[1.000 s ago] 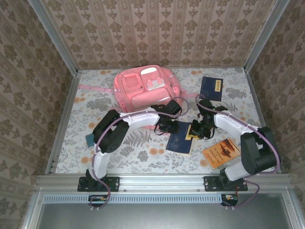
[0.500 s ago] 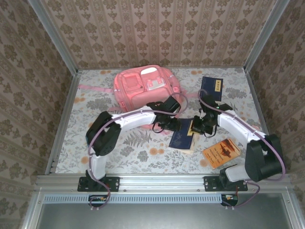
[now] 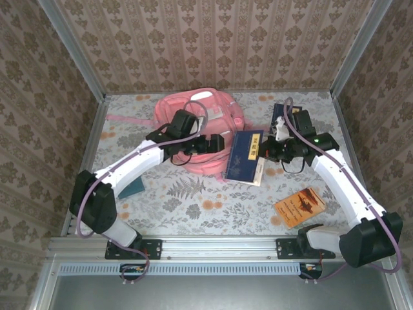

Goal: Pack the student bag

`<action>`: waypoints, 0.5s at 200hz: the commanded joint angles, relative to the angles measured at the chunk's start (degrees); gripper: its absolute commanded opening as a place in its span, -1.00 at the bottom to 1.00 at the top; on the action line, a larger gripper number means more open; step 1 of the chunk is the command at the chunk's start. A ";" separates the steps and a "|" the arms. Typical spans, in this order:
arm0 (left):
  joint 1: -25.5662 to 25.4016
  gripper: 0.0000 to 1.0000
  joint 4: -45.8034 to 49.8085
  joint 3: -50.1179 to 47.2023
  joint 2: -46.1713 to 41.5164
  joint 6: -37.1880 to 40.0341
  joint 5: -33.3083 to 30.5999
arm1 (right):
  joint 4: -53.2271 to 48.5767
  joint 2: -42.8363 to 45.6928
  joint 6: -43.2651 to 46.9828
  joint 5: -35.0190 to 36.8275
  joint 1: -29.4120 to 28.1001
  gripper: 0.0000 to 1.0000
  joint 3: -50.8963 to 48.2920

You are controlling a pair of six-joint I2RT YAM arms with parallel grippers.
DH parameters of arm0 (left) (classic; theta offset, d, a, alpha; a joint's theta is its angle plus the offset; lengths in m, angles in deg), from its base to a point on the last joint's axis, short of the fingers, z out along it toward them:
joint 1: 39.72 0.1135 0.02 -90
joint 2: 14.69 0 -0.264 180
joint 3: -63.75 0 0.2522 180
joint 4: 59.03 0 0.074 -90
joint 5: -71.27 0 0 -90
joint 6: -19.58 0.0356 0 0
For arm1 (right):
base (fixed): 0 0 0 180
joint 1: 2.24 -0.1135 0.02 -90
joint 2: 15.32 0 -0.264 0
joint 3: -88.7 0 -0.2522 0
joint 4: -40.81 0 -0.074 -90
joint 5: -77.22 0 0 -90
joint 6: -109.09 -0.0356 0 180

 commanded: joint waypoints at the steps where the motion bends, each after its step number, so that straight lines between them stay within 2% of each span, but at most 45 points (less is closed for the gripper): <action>1: 1.88 1.00 -7.33 -2.71 -2.91 -2.09 9.56 | 5.73 -0.34 -0.50 -11.73 -0.08 -1.00 2.51; 34: 4.20 1.00 -18.60 -7.02 -3.40 -7.86 19.49 | 11.35 -2.66 -3.81 -19.97 -0.30 -1.00 3.06; 70: 4.60 0.97 -27.48 -8.55 -2.34 -12.67 26.78 | 15.88 -4.18 -6.74 -24.47 -0.27 -1.00 2.56; 82: 4.69 0.90 -27.90 -8.57 -2.51 -12.89 27.06 | 16.08 -4.42 -6.81 -24.42 -0.24 -1.00 2.47; 100: 4.86 0.60 -28.44 -8.85 -2.93 -13.34 27.49 | 16.10 -4.98 -6.60 -24.19 -0.24 -1.00 2.47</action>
